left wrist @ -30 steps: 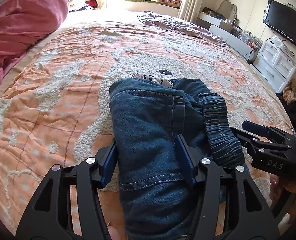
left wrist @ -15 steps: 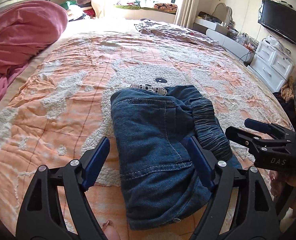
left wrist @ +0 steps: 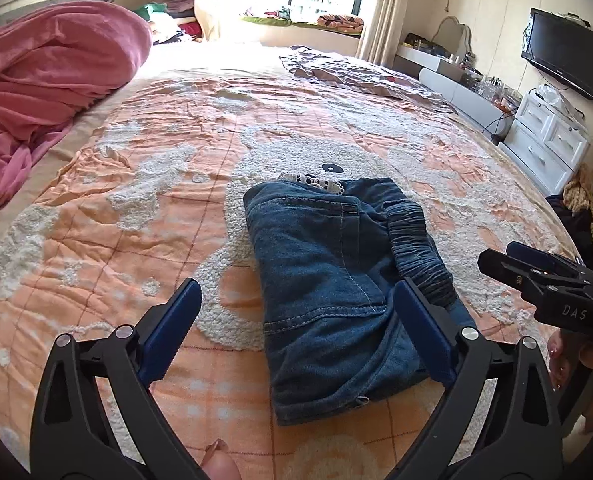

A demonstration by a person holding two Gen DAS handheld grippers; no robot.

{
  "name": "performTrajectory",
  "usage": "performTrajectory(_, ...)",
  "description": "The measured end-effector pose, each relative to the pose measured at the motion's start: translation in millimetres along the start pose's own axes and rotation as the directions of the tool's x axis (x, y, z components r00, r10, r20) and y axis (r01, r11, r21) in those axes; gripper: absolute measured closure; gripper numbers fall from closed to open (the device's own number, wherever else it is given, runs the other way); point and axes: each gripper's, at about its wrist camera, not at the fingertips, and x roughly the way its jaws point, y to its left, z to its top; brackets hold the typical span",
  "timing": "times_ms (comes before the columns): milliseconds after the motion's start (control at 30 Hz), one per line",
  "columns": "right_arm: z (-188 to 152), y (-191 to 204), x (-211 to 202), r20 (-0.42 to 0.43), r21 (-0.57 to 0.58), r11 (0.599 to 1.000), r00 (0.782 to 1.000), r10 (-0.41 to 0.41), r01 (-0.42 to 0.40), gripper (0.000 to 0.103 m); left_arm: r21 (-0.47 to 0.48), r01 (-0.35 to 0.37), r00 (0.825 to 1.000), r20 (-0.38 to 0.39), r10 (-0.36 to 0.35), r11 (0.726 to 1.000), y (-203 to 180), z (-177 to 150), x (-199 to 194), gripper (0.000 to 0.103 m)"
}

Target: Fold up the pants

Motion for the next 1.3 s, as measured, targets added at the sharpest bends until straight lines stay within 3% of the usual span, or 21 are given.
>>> performTrajectory(433, -37, 13, -64, 0.081, -0.043, 0.999, 0.997, 0.011, -0.007, 0.005, 0.006, 0.014, 1.000, -0.004, -0.014, 1.000, -6, -38, -40, 0.010)
performTrajectory(733, -62, 14, -87, 0.104, -0.048, 0.999, 0.995, -0.010, 0.015, 0.005, 0.004, 0.007, 1.000, 0.011, -0.007, 1.000, -11, -70, -63, 0.010)
performTrajectory(1300, -107, 16, -90, 0.035, -0.008, 1.000, 0.999, -0.022, 0.023, 0.005, 0.000, 0.018, 0.998, -0.061, -0.018, 1.000, -17, -110, -69, 0.010)
